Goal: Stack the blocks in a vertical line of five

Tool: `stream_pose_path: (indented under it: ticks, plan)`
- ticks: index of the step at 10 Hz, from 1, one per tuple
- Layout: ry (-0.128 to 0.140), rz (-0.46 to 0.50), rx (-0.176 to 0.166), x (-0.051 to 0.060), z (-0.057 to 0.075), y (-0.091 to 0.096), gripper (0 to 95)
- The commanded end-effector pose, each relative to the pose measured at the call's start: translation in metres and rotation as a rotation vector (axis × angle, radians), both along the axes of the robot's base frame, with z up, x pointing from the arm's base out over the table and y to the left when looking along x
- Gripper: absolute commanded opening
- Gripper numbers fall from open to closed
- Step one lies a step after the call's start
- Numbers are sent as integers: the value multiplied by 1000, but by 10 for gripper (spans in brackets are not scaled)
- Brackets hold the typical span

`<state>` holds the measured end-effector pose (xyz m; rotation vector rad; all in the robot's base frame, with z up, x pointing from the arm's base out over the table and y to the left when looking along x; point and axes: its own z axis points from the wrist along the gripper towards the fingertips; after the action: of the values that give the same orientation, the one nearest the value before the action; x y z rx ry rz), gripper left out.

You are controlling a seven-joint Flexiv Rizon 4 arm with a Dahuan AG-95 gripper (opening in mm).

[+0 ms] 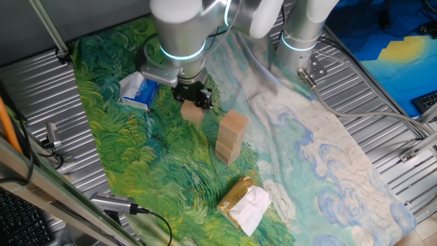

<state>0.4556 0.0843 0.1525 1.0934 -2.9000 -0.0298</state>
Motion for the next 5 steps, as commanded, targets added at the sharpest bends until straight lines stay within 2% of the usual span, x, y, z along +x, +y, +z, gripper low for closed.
stream_pose_path:
  ticks: [1,5]
  plan:
    - [18,-18,-4,0,0,1,0]
    - [20,-42,23,0,0,1,0]
